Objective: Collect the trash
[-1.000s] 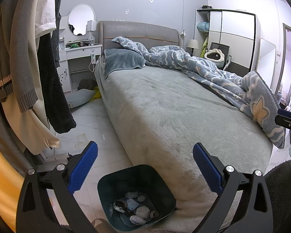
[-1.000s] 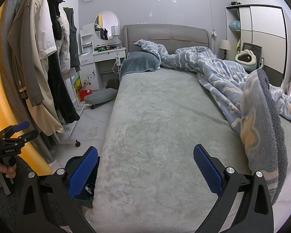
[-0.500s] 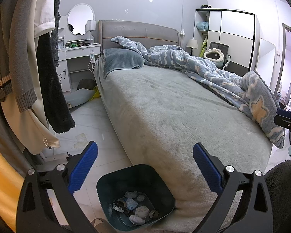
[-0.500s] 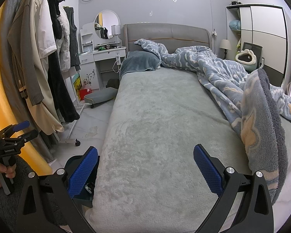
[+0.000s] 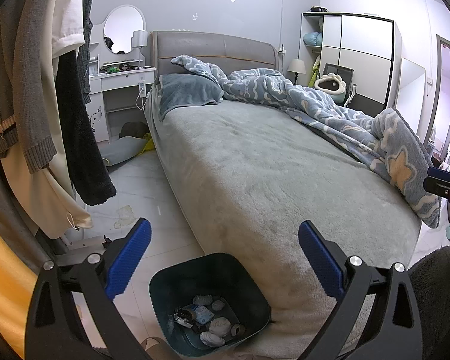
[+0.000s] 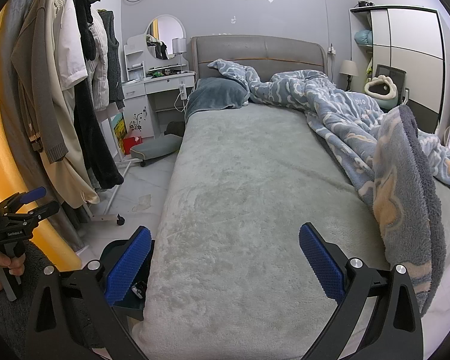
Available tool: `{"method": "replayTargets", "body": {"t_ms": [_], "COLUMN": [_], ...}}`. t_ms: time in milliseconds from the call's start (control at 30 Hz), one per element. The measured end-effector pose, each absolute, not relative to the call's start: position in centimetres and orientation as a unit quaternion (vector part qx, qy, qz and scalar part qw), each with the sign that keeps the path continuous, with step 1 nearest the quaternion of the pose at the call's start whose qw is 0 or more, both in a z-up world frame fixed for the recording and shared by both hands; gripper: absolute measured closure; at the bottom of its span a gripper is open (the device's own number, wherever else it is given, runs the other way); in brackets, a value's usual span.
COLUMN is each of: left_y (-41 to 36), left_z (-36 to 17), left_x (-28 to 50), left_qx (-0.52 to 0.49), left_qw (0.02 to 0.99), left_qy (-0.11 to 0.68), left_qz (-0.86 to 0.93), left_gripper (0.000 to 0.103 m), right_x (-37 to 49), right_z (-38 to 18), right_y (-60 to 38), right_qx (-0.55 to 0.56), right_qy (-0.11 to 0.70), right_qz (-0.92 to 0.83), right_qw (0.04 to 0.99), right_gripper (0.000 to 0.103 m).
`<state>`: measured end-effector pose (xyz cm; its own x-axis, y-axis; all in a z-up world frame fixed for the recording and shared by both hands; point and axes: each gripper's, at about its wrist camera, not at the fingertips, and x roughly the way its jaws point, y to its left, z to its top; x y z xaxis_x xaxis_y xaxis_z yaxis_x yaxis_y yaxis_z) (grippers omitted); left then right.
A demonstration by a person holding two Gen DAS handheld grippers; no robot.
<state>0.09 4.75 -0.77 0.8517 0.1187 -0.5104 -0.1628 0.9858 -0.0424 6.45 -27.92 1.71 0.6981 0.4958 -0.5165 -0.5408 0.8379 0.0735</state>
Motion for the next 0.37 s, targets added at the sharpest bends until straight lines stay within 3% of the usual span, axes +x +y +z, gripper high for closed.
{"method": "replayTargets", "body": {"t_ms": [367], "left_y": [4.8], "left_z": [-0.73], "left_x": [-0.07], "left_qx": [-0.043], "left_qw": [0.961], "left_qy": [0.263], "left_qz": [0.073], "left_gripper": [0.003], "right_x": [6.5], "right_z": [1.8], "right_y": [-27.96], "right_qx": [-0.043], "right_qy": [0.268], "right_qz": [0.282], "right_qw": [0.92], "right_gripper": [0.003]}}
